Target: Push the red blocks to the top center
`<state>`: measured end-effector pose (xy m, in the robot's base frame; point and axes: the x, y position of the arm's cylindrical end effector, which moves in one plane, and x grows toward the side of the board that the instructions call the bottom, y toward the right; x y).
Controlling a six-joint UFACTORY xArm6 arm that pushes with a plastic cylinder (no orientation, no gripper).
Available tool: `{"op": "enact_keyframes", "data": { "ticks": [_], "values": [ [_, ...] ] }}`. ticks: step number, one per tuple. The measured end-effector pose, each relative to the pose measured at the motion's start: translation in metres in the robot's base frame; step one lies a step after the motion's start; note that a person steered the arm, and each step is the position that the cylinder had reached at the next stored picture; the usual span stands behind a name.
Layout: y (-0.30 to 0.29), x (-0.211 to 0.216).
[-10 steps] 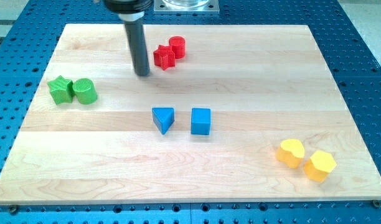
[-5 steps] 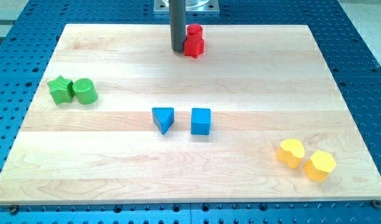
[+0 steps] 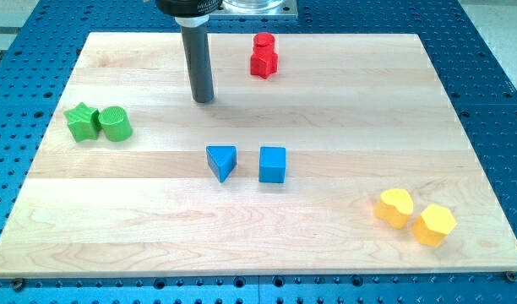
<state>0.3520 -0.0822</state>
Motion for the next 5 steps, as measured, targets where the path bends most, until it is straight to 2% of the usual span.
{"op": "enact_keyframes", "data": {
  "ticks": [5],
  "values": [
    [0.0,0.0111]
  ]
}}
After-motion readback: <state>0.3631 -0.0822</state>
